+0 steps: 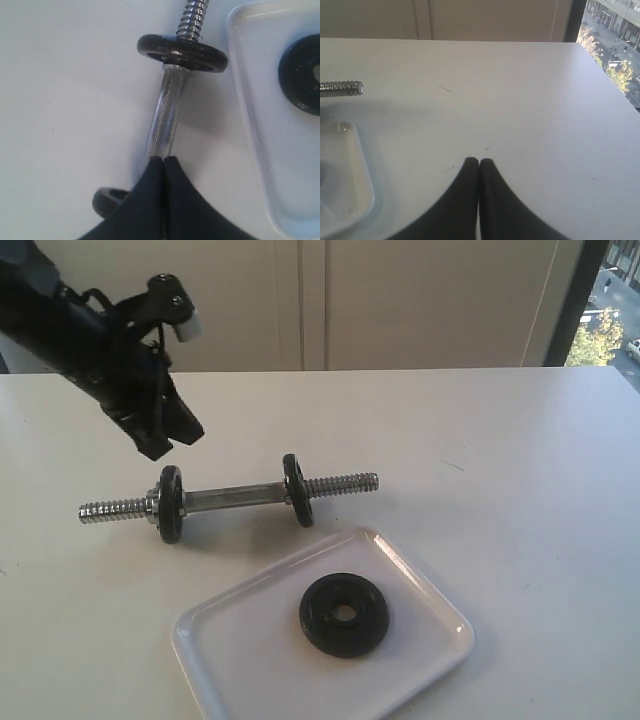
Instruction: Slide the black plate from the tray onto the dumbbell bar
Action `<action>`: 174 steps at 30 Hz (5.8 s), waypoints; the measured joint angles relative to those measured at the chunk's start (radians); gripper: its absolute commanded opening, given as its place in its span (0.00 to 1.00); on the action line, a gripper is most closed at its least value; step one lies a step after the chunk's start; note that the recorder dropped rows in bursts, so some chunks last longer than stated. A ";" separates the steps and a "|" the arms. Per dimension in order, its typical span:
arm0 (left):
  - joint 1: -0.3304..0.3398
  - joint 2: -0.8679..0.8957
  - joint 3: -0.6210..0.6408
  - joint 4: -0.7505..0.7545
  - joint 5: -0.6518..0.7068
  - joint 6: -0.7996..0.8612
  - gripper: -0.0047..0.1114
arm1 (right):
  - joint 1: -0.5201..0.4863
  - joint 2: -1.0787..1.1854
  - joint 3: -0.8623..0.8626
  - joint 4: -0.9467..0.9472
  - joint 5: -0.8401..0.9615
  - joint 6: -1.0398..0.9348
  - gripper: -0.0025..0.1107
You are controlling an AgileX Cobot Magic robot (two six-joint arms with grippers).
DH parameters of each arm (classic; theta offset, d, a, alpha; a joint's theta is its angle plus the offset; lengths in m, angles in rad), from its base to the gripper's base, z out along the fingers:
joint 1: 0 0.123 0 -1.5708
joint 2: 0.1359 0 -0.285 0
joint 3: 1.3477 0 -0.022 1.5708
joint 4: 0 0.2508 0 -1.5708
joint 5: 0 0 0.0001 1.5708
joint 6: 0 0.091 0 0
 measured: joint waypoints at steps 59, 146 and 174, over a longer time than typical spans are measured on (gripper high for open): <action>-0.147 0.327 -0.028 -0.027 -0.301 0.234 0.04 | 0.000 0.000 0.000 0.000 0.000 0.000 0.02; -0.135 0.228 -0.011 0.021 -0.225 0.200 0.04 | 0.389 1.467 -0.879 0.864 0.219 -1.095 0.67; -0.135 0.228 -0.010 0.021 -0.229 0.202 0.04 | 0.619 1.815 -1.013 0.267 0.162 -0.666 0.81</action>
